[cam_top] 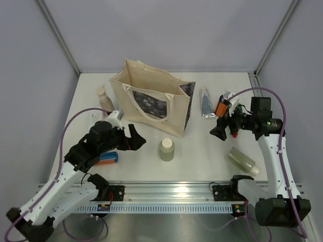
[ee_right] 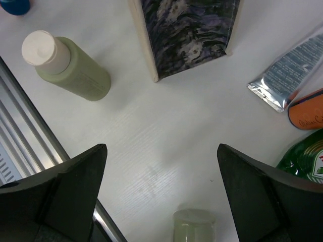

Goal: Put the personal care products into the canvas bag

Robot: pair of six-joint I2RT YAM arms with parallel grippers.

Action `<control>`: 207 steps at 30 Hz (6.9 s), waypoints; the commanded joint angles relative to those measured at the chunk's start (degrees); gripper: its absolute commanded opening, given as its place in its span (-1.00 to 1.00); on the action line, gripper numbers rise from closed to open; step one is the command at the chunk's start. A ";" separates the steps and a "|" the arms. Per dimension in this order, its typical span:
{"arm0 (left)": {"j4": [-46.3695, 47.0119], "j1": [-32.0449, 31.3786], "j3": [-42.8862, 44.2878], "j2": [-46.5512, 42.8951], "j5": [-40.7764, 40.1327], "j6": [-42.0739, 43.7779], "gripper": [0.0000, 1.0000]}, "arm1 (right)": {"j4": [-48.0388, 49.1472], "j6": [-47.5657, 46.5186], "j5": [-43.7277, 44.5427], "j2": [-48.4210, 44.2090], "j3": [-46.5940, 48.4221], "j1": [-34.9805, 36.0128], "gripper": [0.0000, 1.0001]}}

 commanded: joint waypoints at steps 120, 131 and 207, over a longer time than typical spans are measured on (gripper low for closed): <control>29.25 -4.45 46.80 54.52 -2.58 12.32 -1.00 | 6.33 5.03 -3.17 -3.83 -7.55 0.20 0.99; 29.18 -4.45 50.58 65.51 10.16 11.35 -1.00 | 7.20 5.99 -3.44 -4.71 -8.43 0.20 0.99; 14.32 -1.46 0.39 -4.36 -17.34 7.83 0.98 | 41.04 22.52 28.82 40.64 10.38 -1.04 0.36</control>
